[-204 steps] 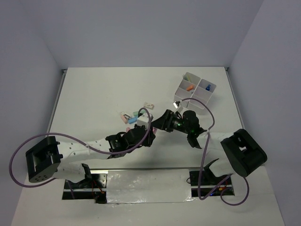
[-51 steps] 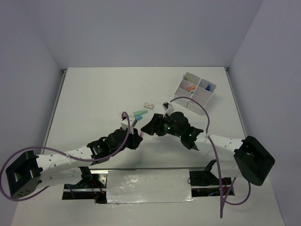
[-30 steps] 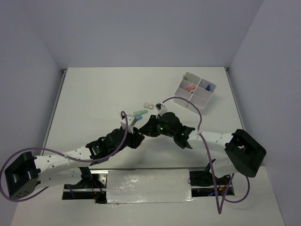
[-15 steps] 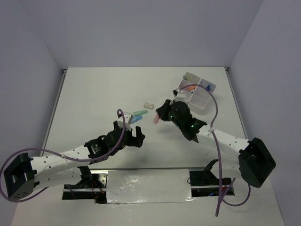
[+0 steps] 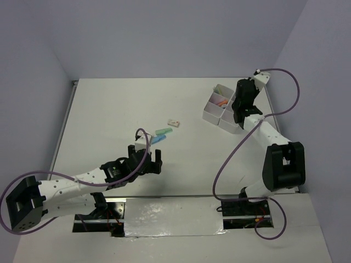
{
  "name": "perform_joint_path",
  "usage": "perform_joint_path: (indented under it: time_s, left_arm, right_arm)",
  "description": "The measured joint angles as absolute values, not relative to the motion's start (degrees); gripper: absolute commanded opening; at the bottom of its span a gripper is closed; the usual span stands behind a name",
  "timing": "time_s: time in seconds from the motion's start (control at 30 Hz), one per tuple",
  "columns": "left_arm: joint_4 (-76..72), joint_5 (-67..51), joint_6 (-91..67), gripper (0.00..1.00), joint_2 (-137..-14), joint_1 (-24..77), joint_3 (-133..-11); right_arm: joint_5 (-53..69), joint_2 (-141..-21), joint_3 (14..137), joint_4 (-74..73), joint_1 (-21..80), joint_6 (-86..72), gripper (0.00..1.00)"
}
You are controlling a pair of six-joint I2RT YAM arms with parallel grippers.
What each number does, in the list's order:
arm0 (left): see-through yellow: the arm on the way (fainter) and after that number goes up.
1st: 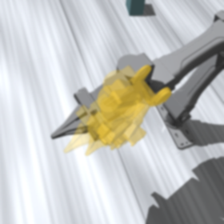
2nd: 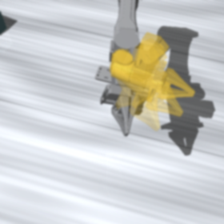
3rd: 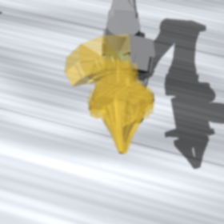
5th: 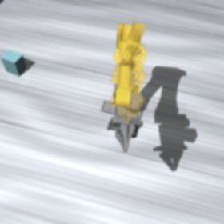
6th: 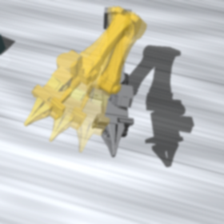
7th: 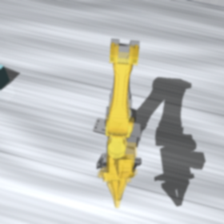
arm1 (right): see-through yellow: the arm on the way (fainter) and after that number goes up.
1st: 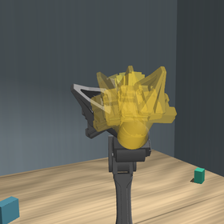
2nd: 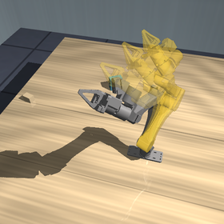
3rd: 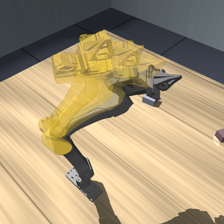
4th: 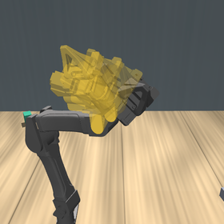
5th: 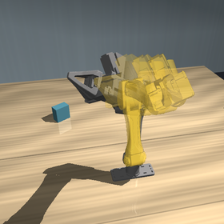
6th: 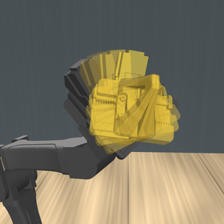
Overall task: Sort the stationery into containers
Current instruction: Place the stationery in the storage box.
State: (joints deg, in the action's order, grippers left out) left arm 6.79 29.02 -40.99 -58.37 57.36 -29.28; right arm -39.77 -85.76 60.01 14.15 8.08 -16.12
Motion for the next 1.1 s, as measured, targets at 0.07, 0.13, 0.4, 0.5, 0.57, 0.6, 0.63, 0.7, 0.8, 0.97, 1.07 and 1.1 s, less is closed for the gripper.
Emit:
perform_joint_path:
  time_s: [0.07,0.13,0.4,0.5,0.57,0.6,0.63,0.7,0.8,0.97,1.07,1.1]
  left_arm:
    - [7.6,29.3,-41.2,0.99,-58.4,57.4,-29.4]
    - [9.3,30.0,-42.1,0.99,-59.2,57.1,-30.2]
    - [14.4,30.7,-43.7,0.99,-61.6,52.2,-34.2]
    - [15.1,30.7,-43.7,0.99,-61.6,51.8,-34.5]
    - [15.6,30.7,-43.7,0.99,-61.6,51.8,-34.6]
    - [15.9,30.7,-43.7,0.99,-61.6,51.6,-34.8]
    - [16.0,30.7,-43.6,0.99,-61.6,51.5,-34.9]
    - [15.9,30.6,-43.5,0.99,-61.6,51.4,-35.0]
    - [15.9,30.1,-43.1,0.99,-61.6,51.1,-35.0]
    - [15.1,28.9,-40.7,0.99,-62.4,50.2,-35.8]
    - [14.5,27.6,-38.8,0.99,-64.3,49.3,-37.7]
    - [14.3,27.2,-37.8,0.99,-65.1,49.0,-38.5]
  right_arm:
    - [-39.7,-87.1,60.1,14.1,6.3,-15.6,0.02]
    - [-39.3,-88.1,60.1,14.2,5.7,-15.2,0.03]
    - [-36.0,-89.7,57.4,17.0,5.8,-15.1,0.06]
    - [-35.1,-91.4,57.1,17.2,5.7,-15.6,0.07]
    - [-34.7,-92.4,56.7,17.2,5.7,-15.8,0.1]
    - [-34.5,-92.8,56.6,17.1,5.7,-15.9,0.15]
    - [-34.4,-93.1,56.6,17.1,5.7,-16.0,0.21]
    - [-33.9,-93.2,56.5,17.2,5.7,-16.5,0.55]
    - [-33.5,-93.2,56.5,17.5,5.7,-16.6,0.73]
    - [-32.5,-91.6,54.3,17.8,5.7,-16.9,0.81]
    - [-31.8,-87.9,51.6,17.9,5.7,-17.3,0.82]
    - [-31.6,-86.6,51.1,17.7,5.7,-17.7,0.82]
